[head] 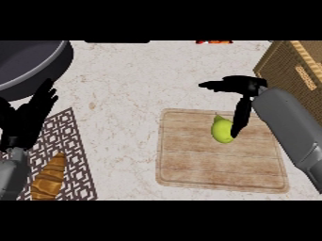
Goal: Pick the pear from the cutting board and place it in the basket
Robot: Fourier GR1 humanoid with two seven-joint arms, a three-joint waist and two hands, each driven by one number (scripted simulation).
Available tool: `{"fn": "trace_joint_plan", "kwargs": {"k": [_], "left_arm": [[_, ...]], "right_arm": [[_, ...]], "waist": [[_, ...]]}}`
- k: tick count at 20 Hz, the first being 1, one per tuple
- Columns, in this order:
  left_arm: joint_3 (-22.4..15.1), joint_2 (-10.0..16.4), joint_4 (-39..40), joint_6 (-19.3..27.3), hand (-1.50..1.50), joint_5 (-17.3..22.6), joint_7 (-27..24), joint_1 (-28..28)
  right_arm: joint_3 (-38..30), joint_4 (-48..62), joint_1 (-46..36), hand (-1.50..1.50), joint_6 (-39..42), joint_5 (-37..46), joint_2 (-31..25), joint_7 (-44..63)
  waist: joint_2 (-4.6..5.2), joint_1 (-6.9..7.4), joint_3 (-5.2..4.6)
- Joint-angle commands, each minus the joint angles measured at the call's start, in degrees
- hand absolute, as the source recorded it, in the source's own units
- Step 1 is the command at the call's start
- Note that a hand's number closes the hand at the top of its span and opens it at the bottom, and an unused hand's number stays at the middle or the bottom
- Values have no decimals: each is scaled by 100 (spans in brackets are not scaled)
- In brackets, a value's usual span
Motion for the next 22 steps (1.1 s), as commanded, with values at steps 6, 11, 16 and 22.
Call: {"fn": "trace_joint_plan", "kwargs": {"k": [6,11,16,22], "left_arm": [[261,-69,305,-287,0,-116,-138,-187],[349,-64,-320,-246,0,-164,194,195],[219,-290,-342,-253,0,-387,102,303],[348,-390,-273,-117,0,-559,350,-57]], "right_arm": [[-427,316,-20,-150,350,317,27,-472],[-531,-495,625,-150,413,372,33,-501],[-518,-602,577,-150,431,718,163,-342],[-601,-1160,1016,-150,359,1064,75,-255]], "waist": [[3,3,0],[-25,-34,-1],[-11,0,0],[-15,-37,0]]}}
